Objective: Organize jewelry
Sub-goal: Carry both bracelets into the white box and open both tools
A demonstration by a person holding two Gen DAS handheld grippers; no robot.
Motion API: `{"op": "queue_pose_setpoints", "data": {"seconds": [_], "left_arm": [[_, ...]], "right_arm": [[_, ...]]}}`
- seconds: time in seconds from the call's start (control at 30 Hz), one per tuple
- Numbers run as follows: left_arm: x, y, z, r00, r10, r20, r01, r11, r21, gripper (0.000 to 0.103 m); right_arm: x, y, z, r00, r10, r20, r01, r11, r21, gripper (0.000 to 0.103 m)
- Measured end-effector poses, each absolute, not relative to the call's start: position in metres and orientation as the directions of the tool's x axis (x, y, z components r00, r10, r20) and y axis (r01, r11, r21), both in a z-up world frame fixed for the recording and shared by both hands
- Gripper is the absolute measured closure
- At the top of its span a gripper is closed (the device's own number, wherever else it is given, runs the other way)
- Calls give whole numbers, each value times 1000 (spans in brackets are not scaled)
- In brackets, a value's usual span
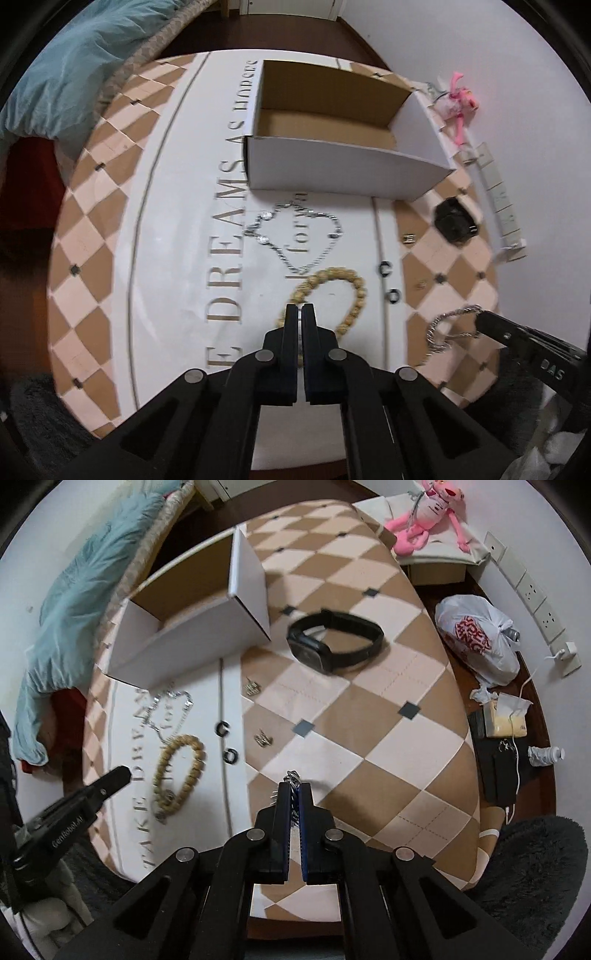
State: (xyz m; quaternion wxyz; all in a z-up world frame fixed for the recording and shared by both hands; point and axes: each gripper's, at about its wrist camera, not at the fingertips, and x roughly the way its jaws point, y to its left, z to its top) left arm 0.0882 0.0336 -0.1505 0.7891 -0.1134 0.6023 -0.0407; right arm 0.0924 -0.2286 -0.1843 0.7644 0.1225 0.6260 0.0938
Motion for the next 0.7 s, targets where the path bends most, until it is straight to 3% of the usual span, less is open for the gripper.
{"op": "queue_pose_setpoints", "data": {"seconds": [0.1, 0.13, 0.17, 0.23, 0.47, 0.5, 0.57, 0.6, 0.7], "left_arm": [[91, 31, -161, 256, -184, -949, -102, 971, -216, 96], [95, 29, -168, 233, -150, -961, -97, 979, -177, 87], [96, 22, -170, 226, -141, -964, -88, 982, -164, 70], [100, 18, -180, 224, -119, -967, -45, 990, -133, 47], [104, -10, -199, 212, -35, -977, 97, 995, -14, 50], [103, -15, -200, 229, -36, -973, 120, 993, -9, 54], [101, -24, -196, 257, -52, -965, 162, 987, -10, 91], [101, -28, -195, 253, -56, -966, 173, 985, -11, 96], [100, -29, -193, 251, -62, -966, 154, 988, -24, 96]], "right_arm": [[97, -227, -182, 201, 295, -934, -3, 954, 301, 99], [97, -225, -182, 199, 292, -936, -5, 955, 297, 99], [98, -224, -184, 197, 288, -937, -4, 956, 292, 99], [98, -224, -190, 190, 282, -940, 3, 958, 288, 99], [98, -232, -211, 162, 256, -953, 31, 964, 265, 99], [98, -233, -214, 158, 254, -954, 36, 964, 262, 99], [97, -236, -219, 155, 248, -956, 46, 965, 258, 99], [97, -237, -220, 153, 247, -957, 51, 965, 258, 99], [97, -238, -222, 156, 250, -956, 61, 963, 262, 99]]}}
